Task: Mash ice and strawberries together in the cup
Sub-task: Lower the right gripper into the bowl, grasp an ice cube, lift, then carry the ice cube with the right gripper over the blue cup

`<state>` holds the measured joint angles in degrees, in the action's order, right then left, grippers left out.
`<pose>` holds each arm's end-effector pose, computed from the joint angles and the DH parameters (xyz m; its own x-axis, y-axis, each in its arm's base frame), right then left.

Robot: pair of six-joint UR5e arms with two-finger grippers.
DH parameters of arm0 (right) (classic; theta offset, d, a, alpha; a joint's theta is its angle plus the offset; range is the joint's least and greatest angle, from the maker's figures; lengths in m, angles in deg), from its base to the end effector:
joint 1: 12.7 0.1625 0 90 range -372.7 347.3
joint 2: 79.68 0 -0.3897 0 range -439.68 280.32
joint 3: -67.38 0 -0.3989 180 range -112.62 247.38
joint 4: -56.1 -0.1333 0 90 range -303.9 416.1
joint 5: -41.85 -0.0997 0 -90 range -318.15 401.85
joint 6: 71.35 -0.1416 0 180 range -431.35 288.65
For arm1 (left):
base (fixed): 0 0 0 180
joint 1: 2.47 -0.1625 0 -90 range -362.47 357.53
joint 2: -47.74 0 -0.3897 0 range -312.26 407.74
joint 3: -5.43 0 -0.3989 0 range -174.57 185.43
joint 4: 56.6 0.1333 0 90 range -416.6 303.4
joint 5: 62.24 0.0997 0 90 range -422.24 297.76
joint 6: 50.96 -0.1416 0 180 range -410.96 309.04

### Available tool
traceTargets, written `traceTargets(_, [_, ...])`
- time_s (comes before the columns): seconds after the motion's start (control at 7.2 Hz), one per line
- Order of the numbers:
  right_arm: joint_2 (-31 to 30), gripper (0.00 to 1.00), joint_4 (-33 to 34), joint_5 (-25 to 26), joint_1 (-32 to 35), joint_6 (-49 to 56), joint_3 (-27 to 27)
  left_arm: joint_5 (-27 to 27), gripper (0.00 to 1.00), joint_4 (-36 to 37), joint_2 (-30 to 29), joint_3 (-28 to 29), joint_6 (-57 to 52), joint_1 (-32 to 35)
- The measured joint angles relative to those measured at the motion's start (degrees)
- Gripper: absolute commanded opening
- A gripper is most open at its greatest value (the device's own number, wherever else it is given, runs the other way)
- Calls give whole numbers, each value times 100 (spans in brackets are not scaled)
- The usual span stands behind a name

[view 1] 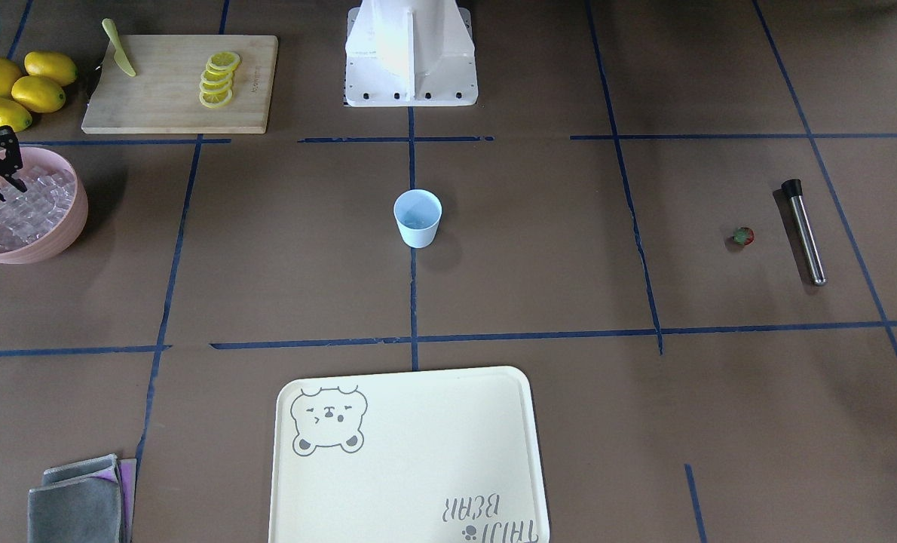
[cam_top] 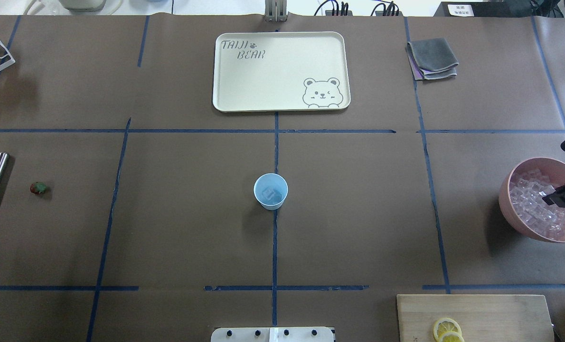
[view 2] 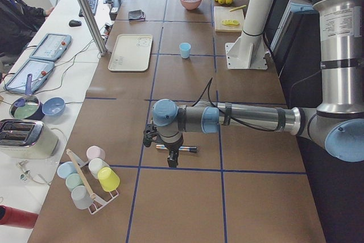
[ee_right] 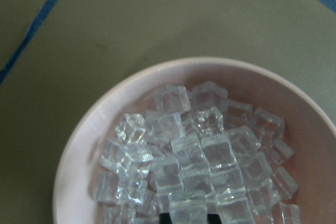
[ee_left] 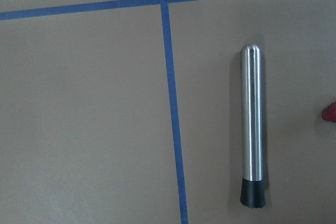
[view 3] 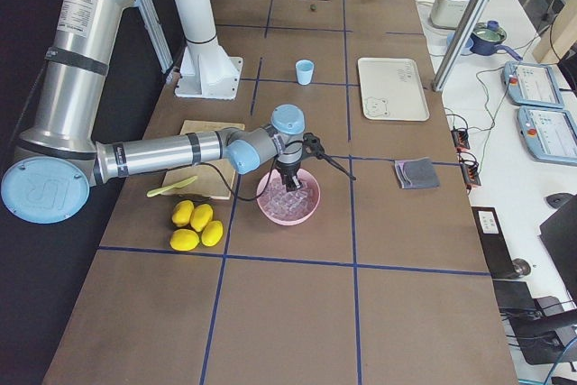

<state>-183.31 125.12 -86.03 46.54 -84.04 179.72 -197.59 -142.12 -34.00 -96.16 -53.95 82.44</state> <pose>-0.1875 -0.4056 0.5285 0.6075 -0.4848 0.6292 0.3186 0.8744 0.3660 0.0066 -0.4411 0.6265 0.6957 0.1000 -0.7113 -0.1252 0.9920 0.0171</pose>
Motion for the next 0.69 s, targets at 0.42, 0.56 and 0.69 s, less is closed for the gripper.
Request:
traceTargets(0.42, [1431, 1, 440, 61, -311, -2335, -25, 0, 100, 0, 0, 0, 0, 0])
traceTargets(0.56, [2123, 1, 964, 212, -622, -2908, -33, 0, 100, 0, -2, -3, 0, 0])
traceTargets(0.69, [2827, 1, 1563, 509, -1027, -3383, -64, 0, 100, 0, -5, -10, 0, 0])
